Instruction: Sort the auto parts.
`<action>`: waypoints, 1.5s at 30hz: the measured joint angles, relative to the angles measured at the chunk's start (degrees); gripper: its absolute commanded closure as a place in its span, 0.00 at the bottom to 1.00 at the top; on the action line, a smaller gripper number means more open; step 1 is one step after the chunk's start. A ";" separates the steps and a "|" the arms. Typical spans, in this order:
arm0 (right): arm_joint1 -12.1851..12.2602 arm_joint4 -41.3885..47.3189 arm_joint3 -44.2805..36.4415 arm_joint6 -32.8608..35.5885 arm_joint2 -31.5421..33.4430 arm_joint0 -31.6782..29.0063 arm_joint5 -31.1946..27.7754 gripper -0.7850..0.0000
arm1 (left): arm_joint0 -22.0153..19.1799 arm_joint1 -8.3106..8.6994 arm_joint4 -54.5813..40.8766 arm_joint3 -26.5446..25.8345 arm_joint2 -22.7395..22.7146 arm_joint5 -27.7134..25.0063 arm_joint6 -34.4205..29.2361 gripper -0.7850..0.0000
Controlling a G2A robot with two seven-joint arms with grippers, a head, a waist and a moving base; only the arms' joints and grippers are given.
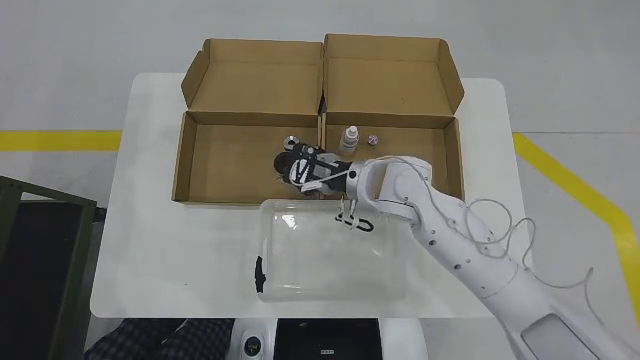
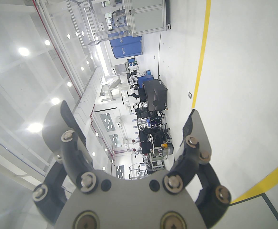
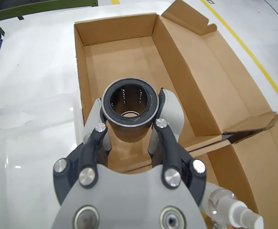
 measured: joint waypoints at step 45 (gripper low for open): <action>-5.46 -2.89 10.42 4.40 -4.08 4.46 0.26 0.46 | 0.00 0.00 0.00 0.00 0.00 0.00 0.00 0.00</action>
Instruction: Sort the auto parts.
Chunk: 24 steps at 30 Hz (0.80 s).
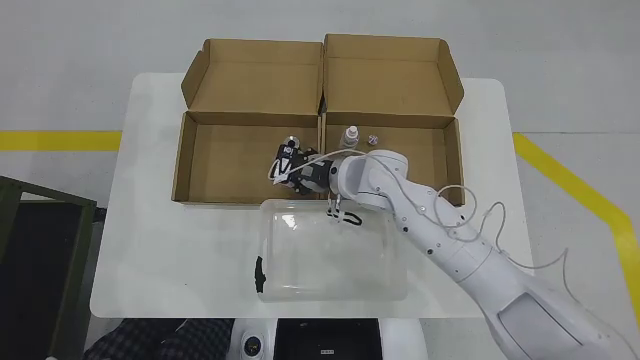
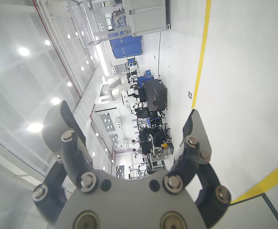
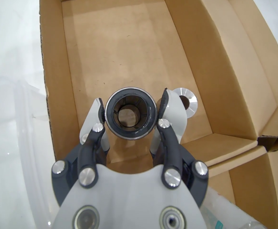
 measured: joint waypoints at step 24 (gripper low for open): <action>5.46 2.39 -25.80 -4.52 20.28 -17.60 -3.57 0.40 | 0.00 0.00 0.00 0.00 0.00 0.00 0.00 0.00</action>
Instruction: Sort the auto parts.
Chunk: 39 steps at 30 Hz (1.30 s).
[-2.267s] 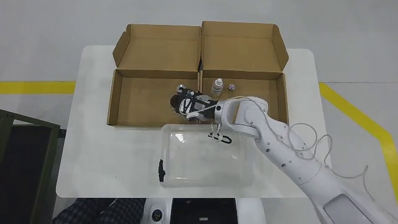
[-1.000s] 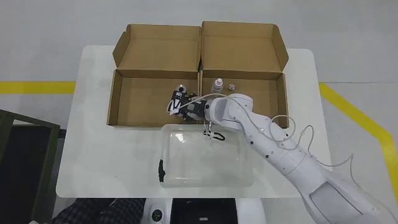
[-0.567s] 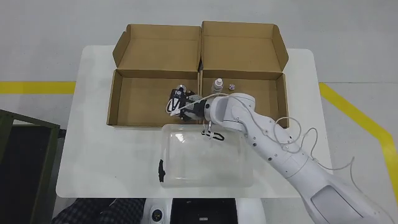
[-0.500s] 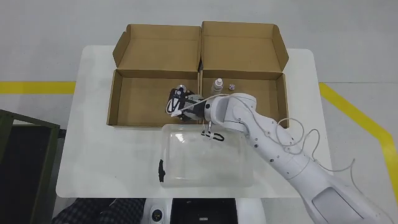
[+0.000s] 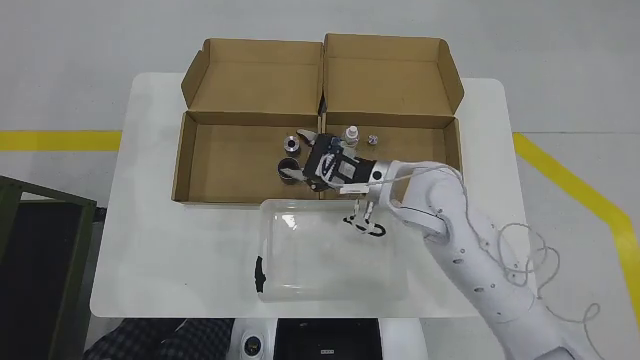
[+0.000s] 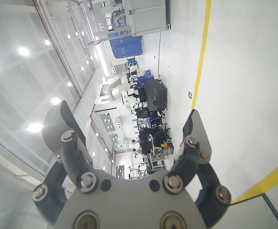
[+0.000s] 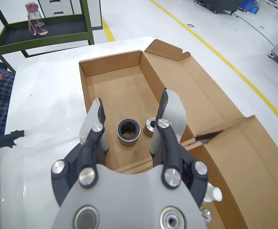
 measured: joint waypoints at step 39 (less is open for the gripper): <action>6.38 -9.43 -5.77 -42.70 46.46 -43.66 -3.71 0.00 | 0.00 0.00 0.00 0.00 0.00 0.00 0.00 0.00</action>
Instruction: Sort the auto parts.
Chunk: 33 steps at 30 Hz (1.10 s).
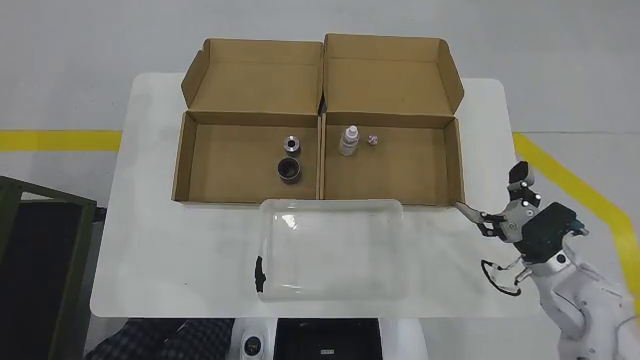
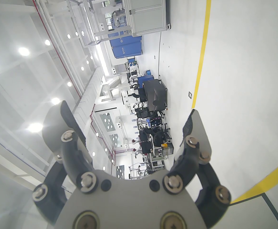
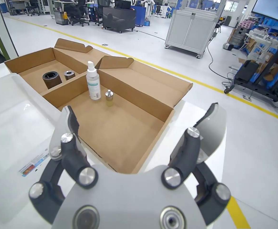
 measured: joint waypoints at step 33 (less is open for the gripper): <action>0.13 -0.85 1.33 -4.43 1.56 -2.27 1.05 0.00 | 0.00 0.00 0.00 0.00 0.00 0.00 0.00 0.00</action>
